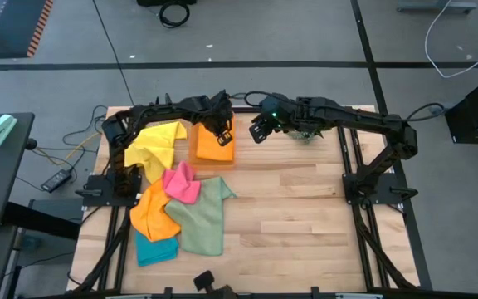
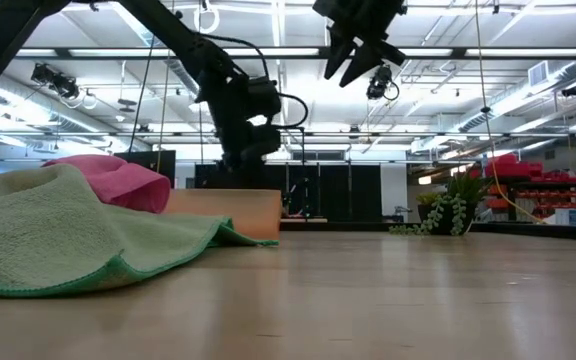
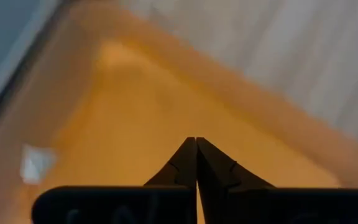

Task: Fold microfiber towels
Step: Put the right orange microfiber cloth into the orange bin, then move the yellow microfiber cloth to the center

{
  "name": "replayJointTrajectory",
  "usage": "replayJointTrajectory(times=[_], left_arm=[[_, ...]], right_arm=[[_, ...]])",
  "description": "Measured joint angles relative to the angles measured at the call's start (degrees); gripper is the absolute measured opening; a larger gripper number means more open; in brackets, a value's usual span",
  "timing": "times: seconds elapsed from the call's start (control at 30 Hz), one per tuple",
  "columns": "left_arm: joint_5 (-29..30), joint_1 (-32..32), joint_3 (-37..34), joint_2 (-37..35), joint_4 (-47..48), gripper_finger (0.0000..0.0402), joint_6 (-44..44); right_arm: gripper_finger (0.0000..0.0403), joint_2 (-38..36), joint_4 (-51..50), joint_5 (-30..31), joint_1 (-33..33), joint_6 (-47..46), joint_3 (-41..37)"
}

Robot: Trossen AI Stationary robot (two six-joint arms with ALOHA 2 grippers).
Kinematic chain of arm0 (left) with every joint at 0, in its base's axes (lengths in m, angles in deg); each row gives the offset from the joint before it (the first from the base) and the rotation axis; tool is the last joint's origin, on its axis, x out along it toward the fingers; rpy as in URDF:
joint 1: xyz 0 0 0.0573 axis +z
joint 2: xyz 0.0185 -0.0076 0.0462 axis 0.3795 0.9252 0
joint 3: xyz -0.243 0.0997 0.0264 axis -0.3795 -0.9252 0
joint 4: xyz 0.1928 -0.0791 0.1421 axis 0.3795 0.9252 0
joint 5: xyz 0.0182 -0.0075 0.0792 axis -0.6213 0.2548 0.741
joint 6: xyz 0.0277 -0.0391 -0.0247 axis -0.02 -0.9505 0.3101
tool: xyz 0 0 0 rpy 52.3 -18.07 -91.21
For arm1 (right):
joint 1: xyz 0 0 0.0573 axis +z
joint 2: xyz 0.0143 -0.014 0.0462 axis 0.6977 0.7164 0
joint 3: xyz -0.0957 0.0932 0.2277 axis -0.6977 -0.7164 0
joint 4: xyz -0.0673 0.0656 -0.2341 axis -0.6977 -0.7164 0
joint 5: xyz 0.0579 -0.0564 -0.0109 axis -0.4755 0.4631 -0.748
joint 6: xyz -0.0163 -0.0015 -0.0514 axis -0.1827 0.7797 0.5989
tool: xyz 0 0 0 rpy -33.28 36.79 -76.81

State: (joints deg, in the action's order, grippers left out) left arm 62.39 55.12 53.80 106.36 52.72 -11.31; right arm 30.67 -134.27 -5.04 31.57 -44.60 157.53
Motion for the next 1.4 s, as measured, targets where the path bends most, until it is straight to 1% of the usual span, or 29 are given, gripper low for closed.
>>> replayJointTrajectory(times=[0.13,0.37,0.5,0.63,0.73,0.9,1.0,1.13,1.2,1.3,1.33,1.4], left_arm=[[0.0,1.2,-0.1,2.3,-5.6,0.0008,0.6],[-0.3,1.5,0.0,5.9,-8.4,0.0005,1.8],[-0.3,1.5,0.0,7.9,-7.3,0.0010,1.8],[1.3,1.9,0.1,7.9,-6.1,0.0005,1.6],[2.4,2.1,0.7,7.6,-5.0,0.0010,1.5],[2.6,2.0,4.7,6.5,-3.2,0.0021,1.6],[2.5,1.7,8.1,5.8,1.8,0.0013,3.0],[2.4,0.9,12.4,2.8,11.7,0.0008,5.8],[0.9,0.6,12.7,0.5,17.7,0.0012,5.8],[-5.1,0.4,7.7,-5.6,20.6,0.0031,4.2],[-6.3,0.4,4.9,-8.6,20.5,0.0039,3.3],[-6.6,0.4,-1.1,-14.9,20.0,0.0056,1.2]], right_arm=[[0.0176,0.0,-0.5,0.1,1.4,-1.2,0.0],[0.0176,0.0,-1.0,0.3,2.9,-3.0,0.0],[0.0176,0.0,-1.5,0.4,2.9,-3.6,0.0],[0.0176,0.0,-2.5,0.5,2.9,-3.9,0.0],[0.0176,0.0,-3.1,1.2,2.9,-3.9,0.0],[0.0176,0.0,-3.4,2.0,2.9,-3.9,0.0],[0.0176,0.0,-4.2,2.0,2.9,-4.0,0.0],[0.0176,0.0,-7.8,1.9,4.1,-5.1,0.0],[0.0176,0.0,-9.6,1.9,4.9,-5.3,0.0],[0.0176,0.0,-10.4,2.0,6.1,-4.3,-0.1],[0.0176,0.0,-10.0,2.1,6.5,-3.7,-0.4],[0.0176,0.1,-10.0,2.1,7.0,-2.6,-1.3]])
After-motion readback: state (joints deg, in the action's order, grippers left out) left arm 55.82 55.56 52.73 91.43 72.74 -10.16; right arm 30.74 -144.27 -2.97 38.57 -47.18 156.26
